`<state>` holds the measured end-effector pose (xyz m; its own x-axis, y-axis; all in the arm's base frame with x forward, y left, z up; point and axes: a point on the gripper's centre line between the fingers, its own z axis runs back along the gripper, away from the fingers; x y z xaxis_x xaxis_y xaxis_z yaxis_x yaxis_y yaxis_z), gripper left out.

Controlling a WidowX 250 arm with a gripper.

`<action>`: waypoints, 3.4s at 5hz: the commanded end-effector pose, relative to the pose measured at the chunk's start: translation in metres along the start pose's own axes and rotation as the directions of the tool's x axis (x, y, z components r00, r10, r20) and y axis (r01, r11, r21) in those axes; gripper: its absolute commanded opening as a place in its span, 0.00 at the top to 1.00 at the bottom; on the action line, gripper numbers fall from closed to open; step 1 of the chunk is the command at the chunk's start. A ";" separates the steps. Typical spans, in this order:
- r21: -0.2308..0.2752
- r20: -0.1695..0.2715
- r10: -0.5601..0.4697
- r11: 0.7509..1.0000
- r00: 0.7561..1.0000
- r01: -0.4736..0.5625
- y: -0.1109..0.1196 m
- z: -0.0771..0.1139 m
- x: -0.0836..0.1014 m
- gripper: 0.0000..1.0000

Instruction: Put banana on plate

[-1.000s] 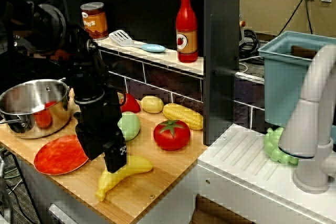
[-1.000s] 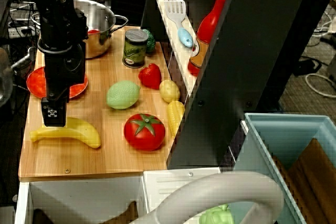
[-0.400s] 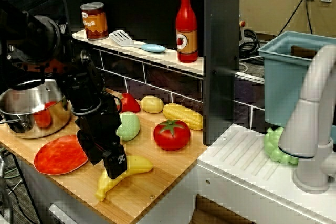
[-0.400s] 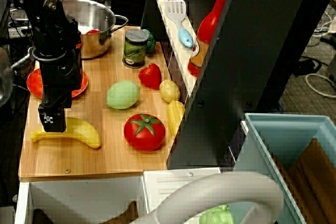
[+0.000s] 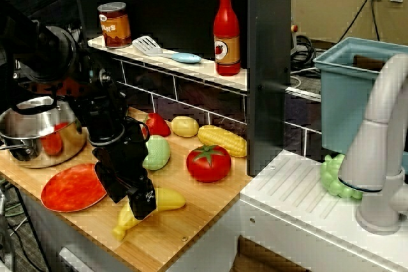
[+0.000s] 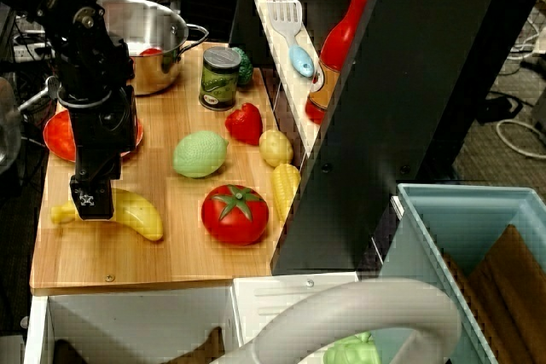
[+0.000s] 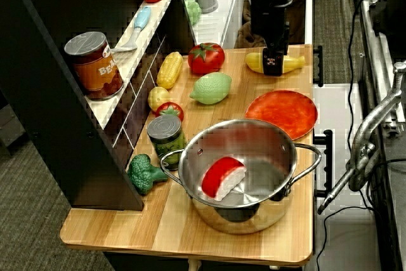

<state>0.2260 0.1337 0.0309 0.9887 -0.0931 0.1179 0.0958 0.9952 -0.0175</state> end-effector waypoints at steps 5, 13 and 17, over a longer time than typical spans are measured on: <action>0.039 -0.087 -0.074 0.996 0.994 0.077 0.041 0.026 0.005 1.00; 0.010 -0.165 -0.151 0.988 0.975 0.155 0.102 0.049 -0.022 0.00; 0.010 -0.165 -0.151 0.988 0.975 0.155 0.102 0.049 -0.022 0.00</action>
<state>0.2032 0.2322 0.0633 0.9668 -0.2472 -0.0641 0.2458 0.9689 -0.0295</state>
